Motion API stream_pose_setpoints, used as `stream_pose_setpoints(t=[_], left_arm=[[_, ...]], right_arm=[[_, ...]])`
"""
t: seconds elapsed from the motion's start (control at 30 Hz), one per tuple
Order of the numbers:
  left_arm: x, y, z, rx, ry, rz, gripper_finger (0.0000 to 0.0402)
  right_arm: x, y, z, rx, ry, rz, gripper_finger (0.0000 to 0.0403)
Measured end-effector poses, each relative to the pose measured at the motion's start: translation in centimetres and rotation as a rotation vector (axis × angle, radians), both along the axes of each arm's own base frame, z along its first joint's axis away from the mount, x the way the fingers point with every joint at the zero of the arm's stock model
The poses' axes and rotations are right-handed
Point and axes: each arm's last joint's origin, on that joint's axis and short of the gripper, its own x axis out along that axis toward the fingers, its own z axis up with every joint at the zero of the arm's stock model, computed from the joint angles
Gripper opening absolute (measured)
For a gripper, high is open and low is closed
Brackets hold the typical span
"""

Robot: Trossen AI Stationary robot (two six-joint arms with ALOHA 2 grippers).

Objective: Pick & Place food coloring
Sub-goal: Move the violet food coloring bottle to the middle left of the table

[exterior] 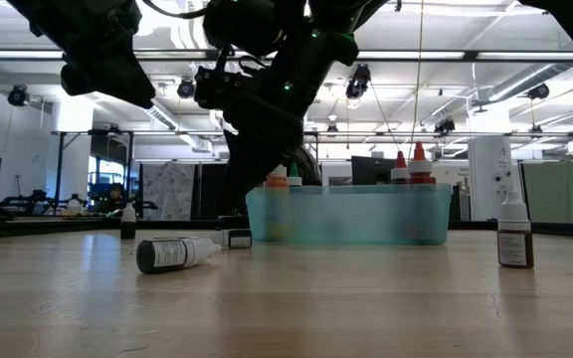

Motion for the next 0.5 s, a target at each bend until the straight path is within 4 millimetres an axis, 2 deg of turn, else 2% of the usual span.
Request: stream_pose_setpoints(t=[0.1, 0.33, 0.5], left_arm=[[0.0, 0.0, 0.0, 0.0, 0.0, 0.0, 0.009], [0.0, 0.0, 0.0, 0.0, 0.0, 0.0, 0.009], [0.0, 0.0, 0.0, 0.0, -0.001, 0.0, 0.009]], right_arm=[[0.2, 0.0, 0.1, -0.008, -0.022, 0.016, 0.0219], [0.1, -0.1, -1.2, 0.002, 0.043, -0.015, 0.0221], [1.5, 0.1, -1.0, 0.009, 0.019, -0.018, 0.0221]])
